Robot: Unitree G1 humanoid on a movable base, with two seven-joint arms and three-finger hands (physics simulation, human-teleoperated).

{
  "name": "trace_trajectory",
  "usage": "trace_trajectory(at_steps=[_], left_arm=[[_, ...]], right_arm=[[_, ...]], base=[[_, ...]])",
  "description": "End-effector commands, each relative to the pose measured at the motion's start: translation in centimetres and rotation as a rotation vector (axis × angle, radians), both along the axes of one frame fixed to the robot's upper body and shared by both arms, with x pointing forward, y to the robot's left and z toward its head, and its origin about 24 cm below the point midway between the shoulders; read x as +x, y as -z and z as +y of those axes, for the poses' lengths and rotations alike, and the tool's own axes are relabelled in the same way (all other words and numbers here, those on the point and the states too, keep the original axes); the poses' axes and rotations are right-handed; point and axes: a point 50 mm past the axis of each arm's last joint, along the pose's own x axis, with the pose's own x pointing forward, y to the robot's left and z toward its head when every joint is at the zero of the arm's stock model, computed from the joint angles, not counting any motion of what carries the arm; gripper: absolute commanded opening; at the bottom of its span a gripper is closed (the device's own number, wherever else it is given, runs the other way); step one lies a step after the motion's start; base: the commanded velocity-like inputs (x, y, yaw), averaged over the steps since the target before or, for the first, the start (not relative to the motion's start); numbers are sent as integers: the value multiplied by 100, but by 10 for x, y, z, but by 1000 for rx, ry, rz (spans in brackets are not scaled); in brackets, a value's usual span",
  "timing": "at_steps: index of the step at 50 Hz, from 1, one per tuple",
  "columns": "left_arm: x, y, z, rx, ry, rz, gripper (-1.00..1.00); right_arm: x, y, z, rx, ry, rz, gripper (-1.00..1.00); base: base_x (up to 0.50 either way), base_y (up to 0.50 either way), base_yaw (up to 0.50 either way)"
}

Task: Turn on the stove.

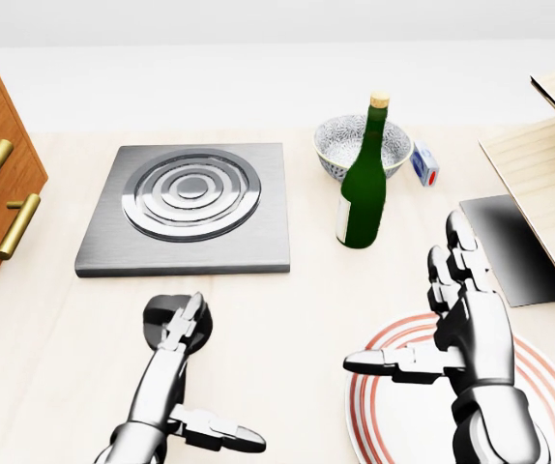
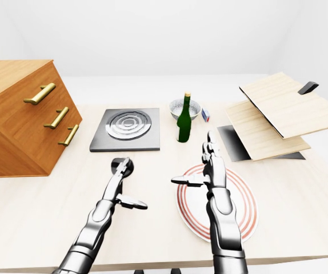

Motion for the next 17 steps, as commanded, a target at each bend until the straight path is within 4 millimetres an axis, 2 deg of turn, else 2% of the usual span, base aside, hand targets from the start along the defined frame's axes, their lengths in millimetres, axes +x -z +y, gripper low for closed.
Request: trace_trajectory(at_steps=[1,4,8,9,11,14,17], left_arm=[[-70,42,-31,-135,56,255,100],[-63,31,-35,-123,61,227,100],[-42,-1,-43,-136,75,99,100],[-29,-17,-45,-155,81,35,100],[-15,-32,-46,-148,76,-32,100],[28,-79,-30,-136,-32,-213,100],[53,-107,-8,-135,-142,-308,100]], right_arm=[[2,-6,-5,11,12,-24,100],[2,-7,-6,13,16,-30,100],[2,-8,-7,14,20,-34,100],[2,-9,-8,16,20,-37,100],[1,-9,-8,17,19,-40,100],[0,-10,-7,16,14,-42,100],[0,-8,-6,14,7,-34,100]], base=[[0,0,0],[0,0,0],[0,0,0],[0,0,0],[0,0,0],[0,0,0],[0,0,0]])
